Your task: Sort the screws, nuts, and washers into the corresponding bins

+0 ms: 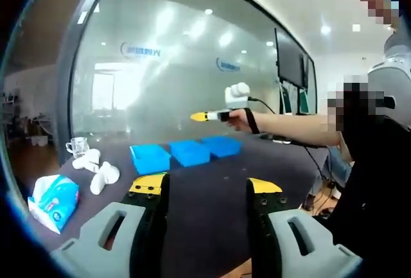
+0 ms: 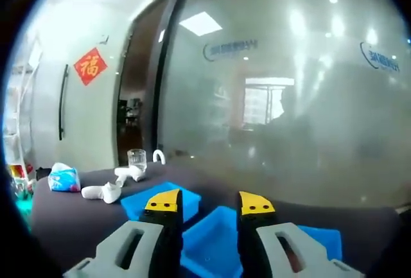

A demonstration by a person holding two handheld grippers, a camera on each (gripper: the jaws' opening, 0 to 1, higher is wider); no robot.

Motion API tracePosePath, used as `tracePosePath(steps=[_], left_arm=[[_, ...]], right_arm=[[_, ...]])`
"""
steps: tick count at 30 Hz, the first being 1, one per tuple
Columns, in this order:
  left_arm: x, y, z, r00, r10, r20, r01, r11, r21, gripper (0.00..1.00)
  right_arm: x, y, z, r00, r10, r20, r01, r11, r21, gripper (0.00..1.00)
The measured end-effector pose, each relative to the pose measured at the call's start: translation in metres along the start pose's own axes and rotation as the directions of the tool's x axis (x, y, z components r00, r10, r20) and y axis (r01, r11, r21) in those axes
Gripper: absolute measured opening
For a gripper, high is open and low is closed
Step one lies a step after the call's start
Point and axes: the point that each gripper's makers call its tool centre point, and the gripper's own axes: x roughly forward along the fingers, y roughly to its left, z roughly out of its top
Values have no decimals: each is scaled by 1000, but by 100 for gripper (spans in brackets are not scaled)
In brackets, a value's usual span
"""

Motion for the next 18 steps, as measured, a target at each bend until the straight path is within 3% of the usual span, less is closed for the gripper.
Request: tracePosePath(steps=[10, 13, 18], left_arm=[[3, 5, 2, 1000, 9, 15, -9, 1000, -10, 47], [5, 4, 3, 1000, 4, 20, -4, 1000, -13, 47], [11, -2, 0, 1000, -16, 16, 16, 1000, -21, 47]], right_arm=[[-77, 27, 8, 996, 76, 53, -73, 996, -57, 31], [-107, 43, 2, 992, 117, 46, -112, 989, -100, 33], [-157, 64, -10, 984, 168, 56, -162, 982, -99, 36]])
